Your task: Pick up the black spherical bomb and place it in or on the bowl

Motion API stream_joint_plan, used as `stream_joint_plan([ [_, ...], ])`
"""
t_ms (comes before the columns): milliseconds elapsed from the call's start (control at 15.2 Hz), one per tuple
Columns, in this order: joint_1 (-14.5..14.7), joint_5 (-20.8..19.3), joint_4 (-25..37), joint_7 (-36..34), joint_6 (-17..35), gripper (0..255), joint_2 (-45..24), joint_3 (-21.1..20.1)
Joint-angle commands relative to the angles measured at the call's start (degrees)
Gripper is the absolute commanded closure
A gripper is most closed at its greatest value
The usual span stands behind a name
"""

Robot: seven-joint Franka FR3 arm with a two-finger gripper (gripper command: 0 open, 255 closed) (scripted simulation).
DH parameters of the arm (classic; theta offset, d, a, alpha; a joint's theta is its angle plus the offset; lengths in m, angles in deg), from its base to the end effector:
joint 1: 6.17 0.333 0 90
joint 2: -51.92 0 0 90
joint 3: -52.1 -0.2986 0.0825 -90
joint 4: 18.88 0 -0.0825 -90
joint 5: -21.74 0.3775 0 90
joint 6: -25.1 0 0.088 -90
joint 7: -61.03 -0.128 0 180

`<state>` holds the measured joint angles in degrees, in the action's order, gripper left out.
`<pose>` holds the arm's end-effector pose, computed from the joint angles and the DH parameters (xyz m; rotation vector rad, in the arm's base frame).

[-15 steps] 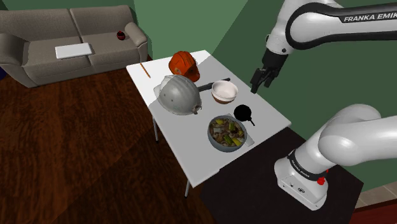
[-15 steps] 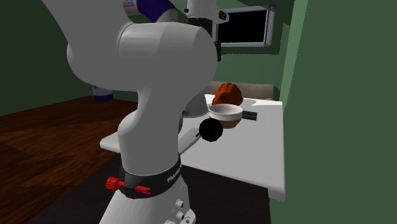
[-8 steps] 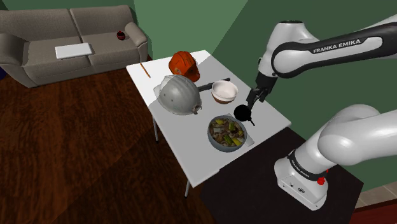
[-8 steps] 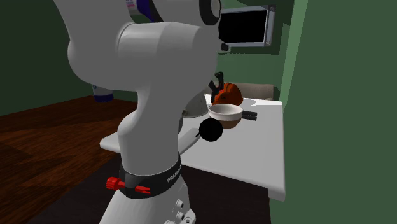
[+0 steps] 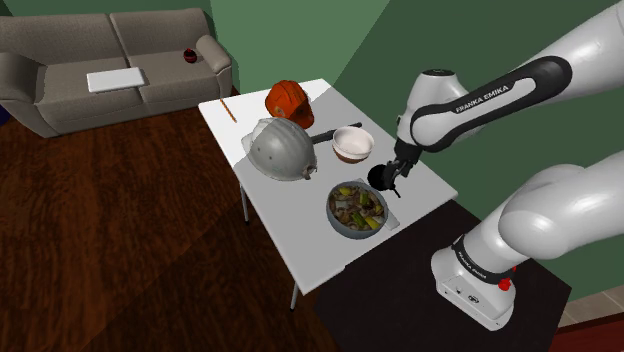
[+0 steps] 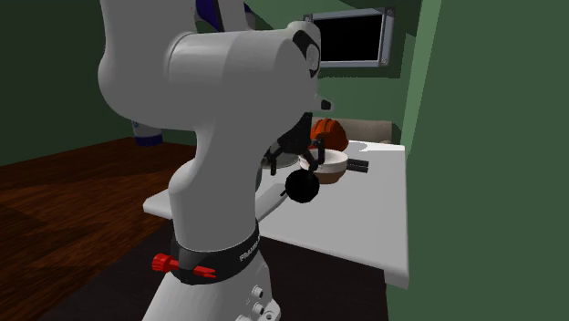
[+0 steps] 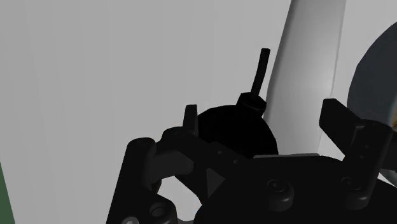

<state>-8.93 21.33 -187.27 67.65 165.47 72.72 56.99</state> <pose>0.3120 -0.0371 0.2286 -3.0945 0.0073 0.1906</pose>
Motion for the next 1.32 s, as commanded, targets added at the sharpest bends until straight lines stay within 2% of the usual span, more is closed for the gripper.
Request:
stream_joint_plan([
  [0, 0.11, 0.13, -0.70, 0.19, 2.71, 0, -1.97, 0.12],
  [264, 0.46, 0.61, -1.44, 0.53, 7.20, 0, -5.72, 0.28],
  [726, 0.45, 0.61, -1.44, 0.53, 7.18, 0, -5.71, 0.29],
  [792, 0.45, 0.61, -1.44, 0.53, 7.18, 255, -5.71, 0.29],
  [1254, 0.45, 0.61, -1.43, 0.53, 7.18, 255, -5.71, 0.28],
])
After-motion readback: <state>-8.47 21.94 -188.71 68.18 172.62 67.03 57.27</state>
